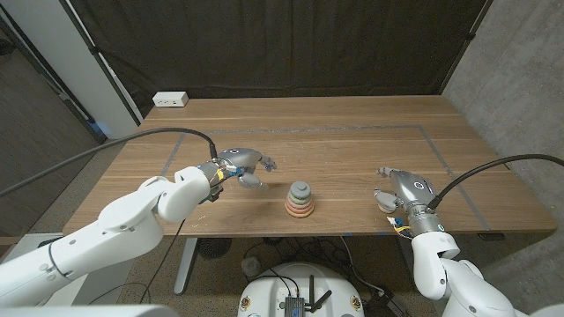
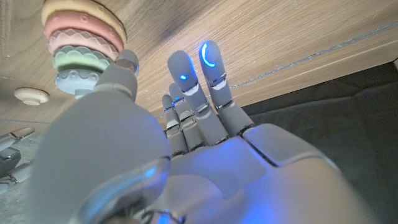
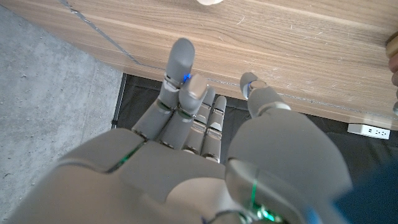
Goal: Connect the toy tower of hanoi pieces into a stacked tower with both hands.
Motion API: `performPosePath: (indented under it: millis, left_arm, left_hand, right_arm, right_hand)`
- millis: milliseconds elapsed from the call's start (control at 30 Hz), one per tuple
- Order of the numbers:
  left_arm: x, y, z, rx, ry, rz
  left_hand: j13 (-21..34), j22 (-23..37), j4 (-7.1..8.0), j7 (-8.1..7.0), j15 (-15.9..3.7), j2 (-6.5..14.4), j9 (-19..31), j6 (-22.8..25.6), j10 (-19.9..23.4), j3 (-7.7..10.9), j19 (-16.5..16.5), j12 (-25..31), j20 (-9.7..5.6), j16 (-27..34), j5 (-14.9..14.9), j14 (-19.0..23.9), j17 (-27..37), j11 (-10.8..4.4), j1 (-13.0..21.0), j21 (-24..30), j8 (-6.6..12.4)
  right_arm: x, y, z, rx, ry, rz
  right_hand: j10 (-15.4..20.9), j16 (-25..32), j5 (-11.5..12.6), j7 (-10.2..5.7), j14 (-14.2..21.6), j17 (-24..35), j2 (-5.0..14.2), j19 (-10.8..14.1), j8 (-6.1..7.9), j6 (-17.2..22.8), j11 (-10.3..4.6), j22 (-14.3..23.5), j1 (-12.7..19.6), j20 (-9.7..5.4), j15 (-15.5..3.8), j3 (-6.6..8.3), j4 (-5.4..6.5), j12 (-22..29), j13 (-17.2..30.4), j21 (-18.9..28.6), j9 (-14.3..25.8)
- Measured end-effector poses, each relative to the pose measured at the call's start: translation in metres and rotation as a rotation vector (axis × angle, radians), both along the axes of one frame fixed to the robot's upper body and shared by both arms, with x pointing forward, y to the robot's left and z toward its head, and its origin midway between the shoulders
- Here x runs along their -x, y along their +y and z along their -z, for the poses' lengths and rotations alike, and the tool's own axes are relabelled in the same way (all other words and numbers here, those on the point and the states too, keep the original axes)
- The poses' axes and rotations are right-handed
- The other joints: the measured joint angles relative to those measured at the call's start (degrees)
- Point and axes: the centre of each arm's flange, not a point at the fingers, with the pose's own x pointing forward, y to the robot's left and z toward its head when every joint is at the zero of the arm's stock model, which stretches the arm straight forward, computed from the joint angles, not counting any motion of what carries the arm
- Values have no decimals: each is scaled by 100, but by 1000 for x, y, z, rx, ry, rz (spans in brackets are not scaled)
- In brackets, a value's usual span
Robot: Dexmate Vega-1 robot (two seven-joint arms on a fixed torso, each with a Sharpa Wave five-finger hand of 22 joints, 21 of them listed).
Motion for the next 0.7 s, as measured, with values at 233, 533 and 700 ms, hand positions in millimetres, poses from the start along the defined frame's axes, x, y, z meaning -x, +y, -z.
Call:
performPosePath:
  millis: [233, 533, 700]
  left_arm:
    - [8, 12, 9, 64, -38, -53]
    - [15, 25, 17, 111, -93, -132]
    - [17, 31, 21, 144, -111, -157]
  left_hand:
    - [0, 0, -25, -3, 0, 29, -4, 3, 60, 25, -9, 0, -9, 0, 0, 0, 0, -2, 29, 0, 0]
    - [-10, 16, -25, -12, 0, 29, -27, 51, 61, 25, -9, 0, -9, 22, 24, 0, 1, -1, 30, 36, 0]
    - [-7, 43, -25, -13, 0, 29, -27, 52, 106, 25, -9, 0, -9, 43, 24, 0, 1, 0, 30, 36, 0]
  right_arm:
    - [-2, -1, 0, -1, 4, -11]
    - [-5, -1, -4, 9, 0, -20]
    - [-5, -1, -4, 16, 6, -20]
  right_hand:
    - [0, 22, 0, 0, 41, 1, 0, 20, 0, 0, 0, 0, 0, -21, -41, 0, 0, 0, -10, 0, -10]
    - [0, 44, 0, 0, 40, 1, 0, 20, 0, 0, 0, -1, 0, -21, -41, 0, 0, 2, -27, 0, -9]
    - [0, 44, 0, -1, 61, 1, 0, 20, 0, 0, 0, -1, 0, -21, -61, 0, 0, 2, -27, 0, -9]
